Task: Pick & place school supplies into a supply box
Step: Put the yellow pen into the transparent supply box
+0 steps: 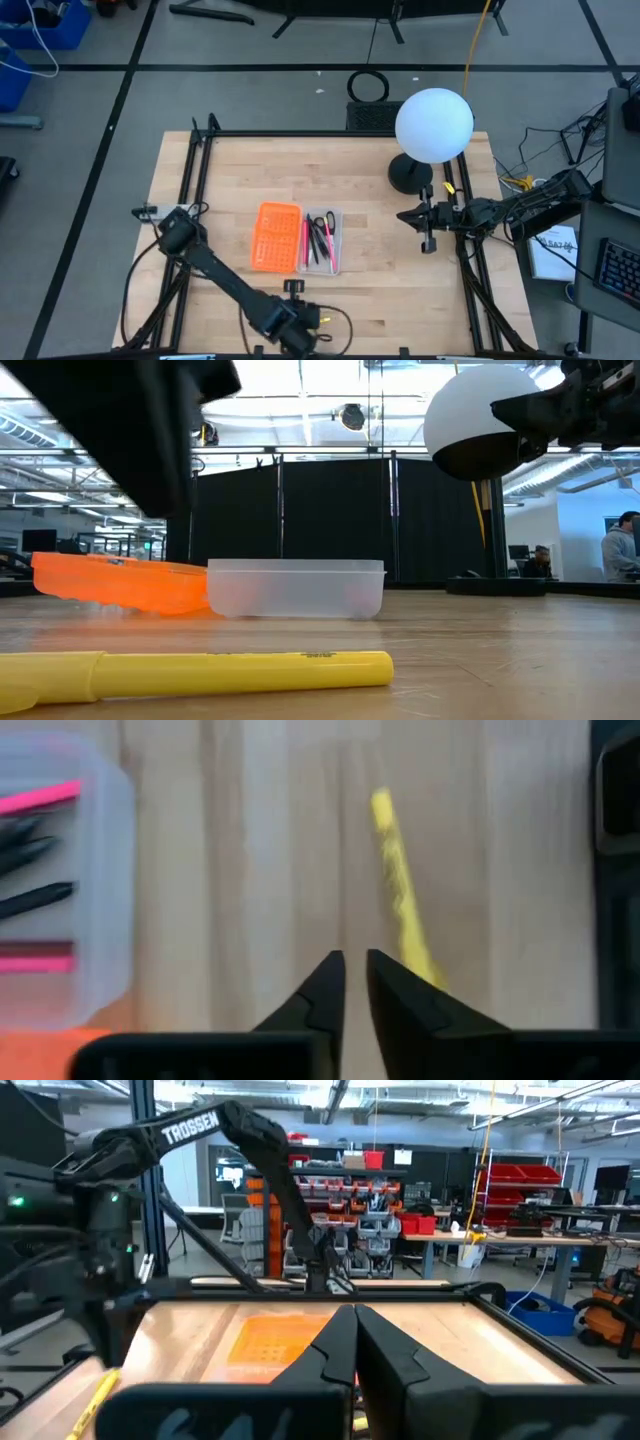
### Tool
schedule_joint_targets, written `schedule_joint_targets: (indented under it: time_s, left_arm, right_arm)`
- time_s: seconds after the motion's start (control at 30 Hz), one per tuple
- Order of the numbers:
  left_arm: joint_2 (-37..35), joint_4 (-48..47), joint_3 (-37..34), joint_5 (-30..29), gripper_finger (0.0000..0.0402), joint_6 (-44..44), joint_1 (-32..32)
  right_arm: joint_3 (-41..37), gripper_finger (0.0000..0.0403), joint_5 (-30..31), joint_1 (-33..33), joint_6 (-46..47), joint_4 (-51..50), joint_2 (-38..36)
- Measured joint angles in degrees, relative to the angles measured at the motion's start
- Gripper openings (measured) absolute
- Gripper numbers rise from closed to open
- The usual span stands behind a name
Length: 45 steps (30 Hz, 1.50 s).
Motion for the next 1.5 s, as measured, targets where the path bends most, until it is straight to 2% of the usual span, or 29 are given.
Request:
schedule_joint_targets:
  time_s: [0.17,0.3,0.4,0.53,0.7,0.83,1.03,1.17,1.37,1.5]
  left_arm:
    - [4.05,0.55,4.65,5.73,0.0118,-1.74,1.22]
    - [6.31,0.37,5.31,10.02,0.0175,-0.3,1.73]
    - [6.9,0.5,5.3,10.26,0.0205,-0.24,1.79]
    - [8.82,0.31,5.28,8.66,0.0214,-1.15,1.79]
    - [11.46,1.43,5.63,9.29,0.02,0.03,1.68]
    - [12.21,0.99,5.58,8.8,0.0172,-1.14,1.68]
    - [12.28,0.55,5.54,10.17,0.0092,-2.18,2.1]
    - [12.18,0.23,5.48,11.29,0.0029,2.17,2.23]
    - [11.24,-4.83,7.82,12.32,0.0027,3.2,2.56]
    - [11.71,-17.0,13.85,9.47,0.0026,4.55,2.32]
  right_arm:
    - [-0.02,0.0,0.02,0.0,-0.42,0.01,0.0]
    - [-0.02,0.0,0.02,0.0,-2.02,0.02,0.0]
    - [-0.02,0.0,0.02,0.0,-2.98,0.02,0.0]
    - [-0.02,0.0,0.02,0.0,-3.81,0.05,0.0]
    - [-0.02,0.0,0.07,0.0,-4.55,0.3,0.01]
    - [-0.02,0.0,0.06,0.0,-4.52,0.46,0.0]
    - [-0.02,0.0,0.04,0.0,-3.08,0.46,0.0]
    - [-0.02,0.0,-0.02,0.0,-2.11,0.13,0.0]
    - [-0.02,0.0,-0.09,0.0,-1.11,-0.46,0.02]
    - [-0.02,0.0,-0.09,0.0,-1.09,-0.46,0.02]
